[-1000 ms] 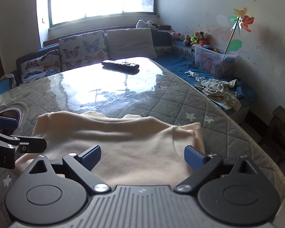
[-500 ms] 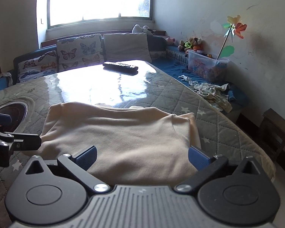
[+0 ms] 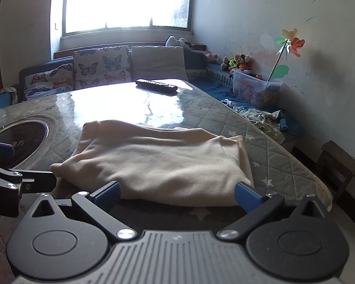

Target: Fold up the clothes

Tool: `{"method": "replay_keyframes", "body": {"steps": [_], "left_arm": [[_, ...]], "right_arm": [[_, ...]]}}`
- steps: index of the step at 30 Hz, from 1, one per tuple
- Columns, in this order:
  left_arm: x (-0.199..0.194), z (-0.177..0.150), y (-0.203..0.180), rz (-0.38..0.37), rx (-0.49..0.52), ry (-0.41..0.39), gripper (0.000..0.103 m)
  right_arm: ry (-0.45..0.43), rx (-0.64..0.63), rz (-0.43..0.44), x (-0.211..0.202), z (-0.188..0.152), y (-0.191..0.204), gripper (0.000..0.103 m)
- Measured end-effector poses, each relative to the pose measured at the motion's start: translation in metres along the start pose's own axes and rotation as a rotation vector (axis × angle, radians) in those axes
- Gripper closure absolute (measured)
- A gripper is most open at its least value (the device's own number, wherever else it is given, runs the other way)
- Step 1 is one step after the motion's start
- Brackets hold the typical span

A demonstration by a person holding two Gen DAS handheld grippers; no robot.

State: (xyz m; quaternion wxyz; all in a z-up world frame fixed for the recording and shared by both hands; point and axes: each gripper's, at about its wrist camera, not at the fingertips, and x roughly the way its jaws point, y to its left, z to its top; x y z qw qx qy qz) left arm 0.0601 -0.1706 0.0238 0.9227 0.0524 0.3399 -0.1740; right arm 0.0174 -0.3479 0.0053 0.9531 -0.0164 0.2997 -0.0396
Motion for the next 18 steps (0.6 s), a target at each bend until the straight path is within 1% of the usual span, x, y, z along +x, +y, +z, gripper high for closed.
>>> {"method": "replay_keyframes", "body": {"steps": [18], "left_arm": [[-0.034, -0.032, -0.003, 0.024, -0.006, -0.021, 0.000]], "right_arm": [[-0.013, -0.006, 0.011, -0.032, -0.022, 0.016, 0.000]]}}
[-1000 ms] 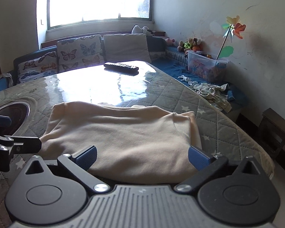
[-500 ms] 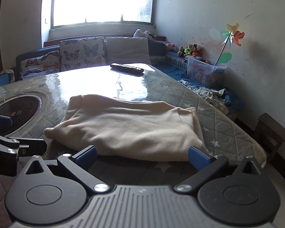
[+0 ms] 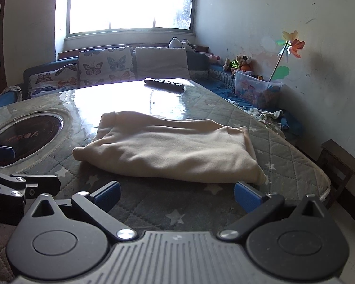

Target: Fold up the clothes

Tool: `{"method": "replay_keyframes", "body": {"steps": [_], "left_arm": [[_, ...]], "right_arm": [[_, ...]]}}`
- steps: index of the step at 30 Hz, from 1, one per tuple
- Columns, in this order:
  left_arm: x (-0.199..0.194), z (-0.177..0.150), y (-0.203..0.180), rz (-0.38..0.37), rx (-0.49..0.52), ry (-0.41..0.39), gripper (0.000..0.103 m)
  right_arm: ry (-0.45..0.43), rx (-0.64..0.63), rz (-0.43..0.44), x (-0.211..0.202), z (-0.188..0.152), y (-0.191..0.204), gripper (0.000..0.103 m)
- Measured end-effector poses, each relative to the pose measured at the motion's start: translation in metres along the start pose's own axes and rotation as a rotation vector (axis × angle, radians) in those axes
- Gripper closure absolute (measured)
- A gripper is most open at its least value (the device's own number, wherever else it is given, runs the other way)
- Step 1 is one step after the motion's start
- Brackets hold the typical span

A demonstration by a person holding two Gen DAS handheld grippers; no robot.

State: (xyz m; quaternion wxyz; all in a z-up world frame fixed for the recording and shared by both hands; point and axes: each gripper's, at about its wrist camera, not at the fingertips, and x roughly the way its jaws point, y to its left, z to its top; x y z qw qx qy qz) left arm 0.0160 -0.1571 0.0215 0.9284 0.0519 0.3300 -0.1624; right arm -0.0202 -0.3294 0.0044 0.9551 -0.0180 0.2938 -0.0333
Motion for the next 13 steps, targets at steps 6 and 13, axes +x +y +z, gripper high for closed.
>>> {"method": "replay_keyframes", "body": {"steps": [6, 13], "left_arm": [[-0.012, -0.007, -0.003, 0.013, -0.001, -0.015, 0.000], [-0.026, -0.013, -0.007, 0.033, 0.008, -0.040, 0.000]], "right_arm": [[-0.012, -0.006, 0.004, -0.010, -0.004, 0.002, 0.000], [-0.027, -0.009, 0.010, -0.023, -0.010, 0.006, 0.000]]}}
